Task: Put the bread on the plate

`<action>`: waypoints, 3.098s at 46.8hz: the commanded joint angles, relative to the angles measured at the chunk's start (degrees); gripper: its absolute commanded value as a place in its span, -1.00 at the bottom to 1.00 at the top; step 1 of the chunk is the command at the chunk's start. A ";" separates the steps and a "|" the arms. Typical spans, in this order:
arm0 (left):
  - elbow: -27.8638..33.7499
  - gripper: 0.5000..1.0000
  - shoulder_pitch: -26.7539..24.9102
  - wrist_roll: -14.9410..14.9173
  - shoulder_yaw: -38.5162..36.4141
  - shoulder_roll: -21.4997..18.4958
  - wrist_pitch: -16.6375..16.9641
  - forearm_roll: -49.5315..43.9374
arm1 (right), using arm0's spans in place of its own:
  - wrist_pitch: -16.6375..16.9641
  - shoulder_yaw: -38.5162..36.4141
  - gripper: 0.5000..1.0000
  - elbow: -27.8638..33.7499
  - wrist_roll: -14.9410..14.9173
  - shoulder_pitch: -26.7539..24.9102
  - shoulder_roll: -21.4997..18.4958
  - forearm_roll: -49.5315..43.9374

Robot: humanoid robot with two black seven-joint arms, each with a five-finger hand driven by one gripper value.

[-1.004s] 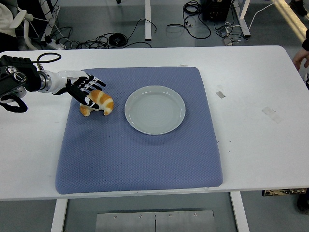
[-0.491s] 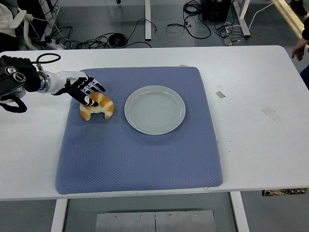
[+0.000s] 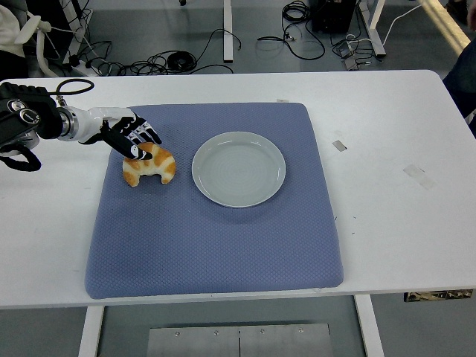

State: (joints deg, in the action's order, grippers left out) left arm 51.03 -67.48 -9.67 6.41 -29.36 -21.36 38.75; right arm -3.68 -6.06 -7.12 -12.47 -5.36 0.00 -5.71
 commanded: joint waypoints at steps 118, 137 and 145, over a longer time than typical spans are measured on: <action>0.21 -1.00 0.24 -0.96 5.19 15.03 8.97 -0.69 | -0.01 0.00 1.00 0.00 -0.01 0.00 0.00 -0.01; 0.21 -1.00 0.33 -1.14 4.93 15.03 10.11 -0.95 | -0.01 0.00 1.00 0.00 -0.01 0.00 0.00 -0.01; 0.21 -0.76 0.33 -1.05 5.02 15.38 10.37 -1.04 | -0.01 0.00 1.00 0.00 -0.01 0.00 0.00 -0.01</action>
State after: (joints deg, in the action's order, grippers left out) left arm 51.23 -67.15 -10.75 11.35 -14.19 -11.19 37.71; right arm -3.69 -6.06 -7.12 -12.48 -5.36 0.00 -5.70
